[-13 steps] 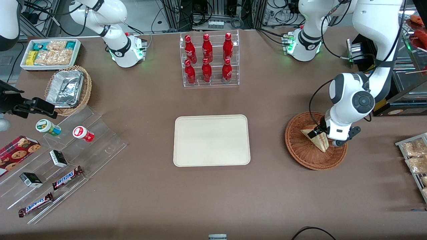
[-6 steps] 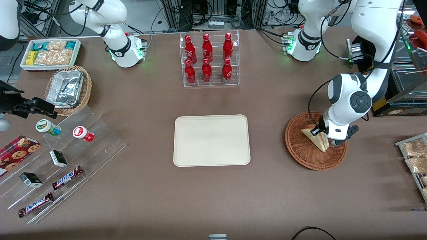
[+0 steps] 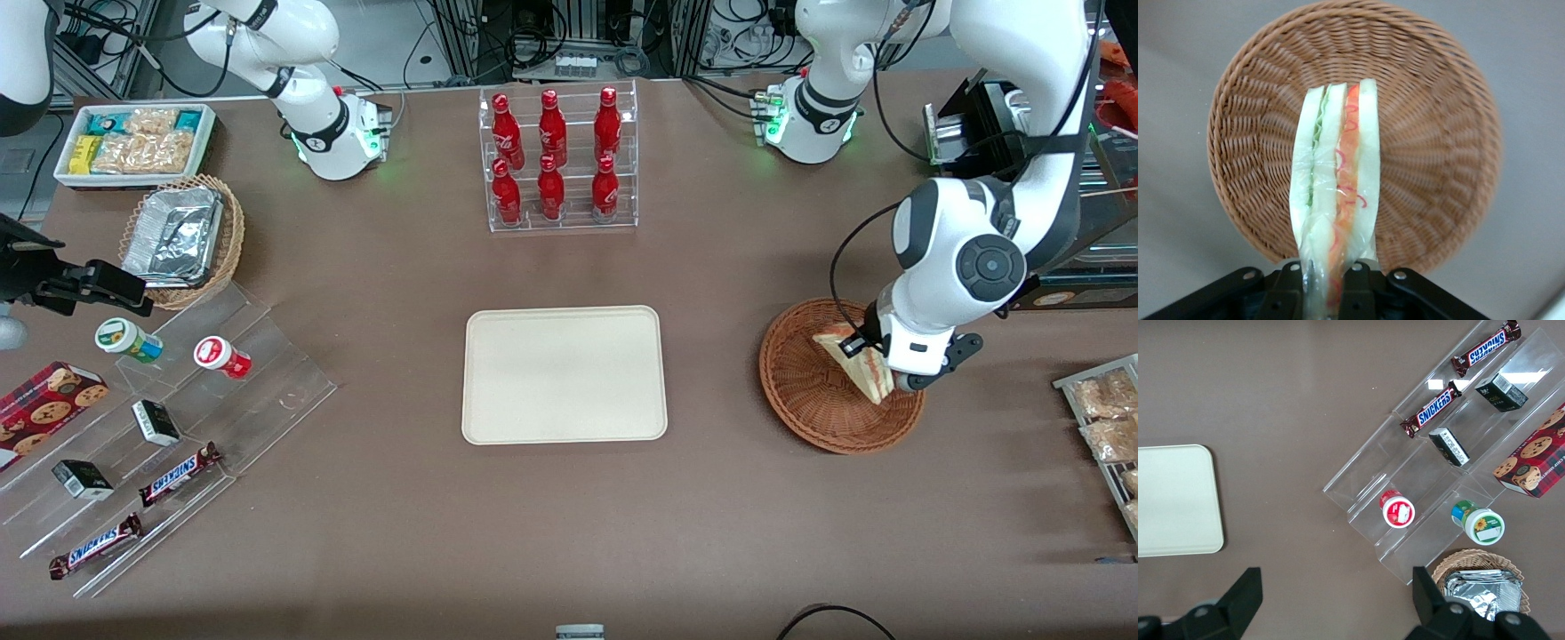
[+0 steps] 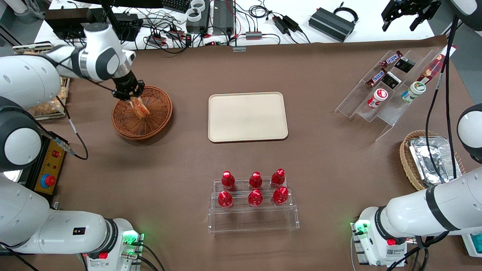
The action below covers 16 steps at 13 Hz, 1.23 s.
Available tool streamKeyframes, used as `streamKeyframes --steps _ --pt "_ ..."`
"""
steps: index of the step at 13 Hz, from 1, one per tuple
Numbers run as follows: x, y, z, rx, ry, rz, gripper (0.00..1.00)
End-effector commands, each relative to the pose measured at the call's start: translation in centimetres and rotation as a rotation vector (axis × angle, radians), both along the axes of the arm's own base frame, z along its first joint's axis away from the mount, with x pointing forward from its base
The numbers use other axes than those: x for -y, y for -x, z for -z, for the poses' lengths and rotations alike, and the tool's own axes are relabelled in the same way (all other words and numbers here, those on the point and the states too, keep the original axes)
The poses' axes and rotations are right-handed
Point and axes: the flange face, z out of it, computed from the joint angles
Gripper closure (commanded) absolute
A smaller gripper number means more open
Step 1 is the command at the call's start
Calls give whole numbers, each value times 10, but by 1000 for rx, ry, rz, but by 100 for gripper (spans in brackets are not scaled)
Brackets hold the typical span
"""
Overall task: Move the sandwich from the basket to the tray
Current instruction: 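Lift the sandwich and carry it over the cream tray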
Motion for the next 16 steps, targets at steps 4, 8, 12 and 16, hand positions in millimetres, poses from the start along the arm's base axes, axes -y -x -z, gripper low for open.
streamKeyframes --steps 4,8,12,16 --pt "154 23 -36 29 -5 241 100" --pt "262 30 -17 40 13 327 100" --pt "345 27 29 41 33 422 100" --pt "387 32 76 74 66 485 100"
